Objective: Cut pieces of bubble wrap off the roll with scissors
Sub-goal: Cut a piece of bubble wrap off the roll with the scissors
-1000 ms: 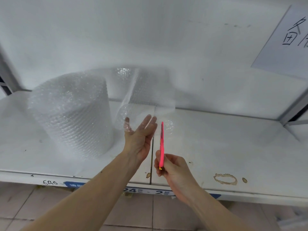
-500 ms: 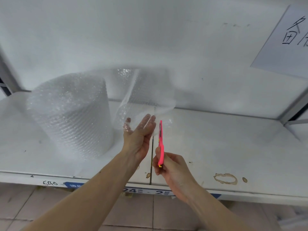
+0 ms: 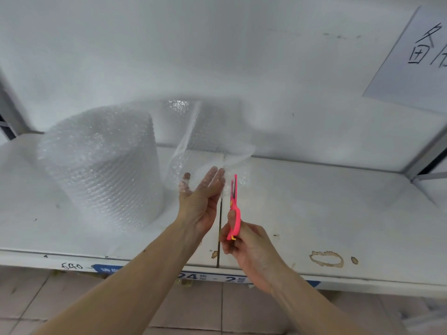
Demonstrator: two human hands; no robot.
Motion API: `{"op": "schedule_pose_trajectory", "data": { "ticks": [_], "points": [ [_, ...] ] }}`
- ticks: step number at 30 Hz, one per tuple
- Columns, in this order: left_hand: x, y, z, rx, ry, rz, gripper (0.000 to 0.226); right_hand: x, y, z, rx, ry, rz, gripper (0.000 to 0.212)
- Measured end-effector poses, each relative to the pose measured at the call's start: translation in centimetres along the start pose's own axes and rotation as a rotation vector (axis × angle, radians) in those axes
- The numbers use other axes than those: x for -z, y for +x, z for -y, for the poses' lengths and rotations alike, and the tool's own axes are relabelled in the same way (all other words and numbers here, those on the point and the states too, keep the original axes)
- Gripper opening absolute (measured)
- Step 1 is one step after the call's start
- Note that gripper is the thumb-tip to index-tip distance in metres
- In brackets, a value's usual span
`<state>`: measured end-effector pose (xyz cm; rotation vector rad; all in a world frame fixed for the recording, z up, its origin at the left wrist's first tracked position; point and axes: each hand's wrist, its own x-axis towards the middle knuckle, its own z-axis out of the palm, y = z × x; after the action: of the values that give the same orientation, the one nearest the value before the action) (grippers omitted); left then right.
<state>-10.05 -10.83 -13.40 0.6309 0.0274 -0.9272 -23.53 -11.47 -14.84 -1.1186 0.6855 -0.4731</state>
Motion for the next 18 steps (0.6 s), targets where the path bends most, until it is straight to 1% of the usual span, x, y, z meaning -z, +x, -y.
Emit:
{"op": "schedule_pose_trajectory", "data": {
  "ticks": [4, 9, 13, 16, 18],
  "points": [
    [0.1, 0.03, -0.05, -0.005, 0.007, 0.001, 0.09, -0.01, 0.02, 0.01, -0.002, -0.006, -0.02, 0.044],
    [0.13, 0.05, -0.24, -0.012, 0.01, 0.005, 0.09, 0.05, 0.1, 0.05, 0.002, -0.014, -0.042, 0.031],
    [0.11, 0.07, -0.19, -0.008, 0.014, -0.001, 0.09, -0.19, -0.02, 0.17, -0.045, 0.02, -0.009, 0.039],
    [-0.02, 0.04, -0.18, -0.007, 0.006, -0.005, 0.092, -0.38, -0.22, 0.53, -0.104, 0.128, 0.033, 0.036],
    [-0.07, -0.02, -0.21, -0.007, 0.007, -0.006, 0.092, -0.37, -0.32, 0.71, -0.115, 0.153, 0.036, 0.036]
  ]
}}
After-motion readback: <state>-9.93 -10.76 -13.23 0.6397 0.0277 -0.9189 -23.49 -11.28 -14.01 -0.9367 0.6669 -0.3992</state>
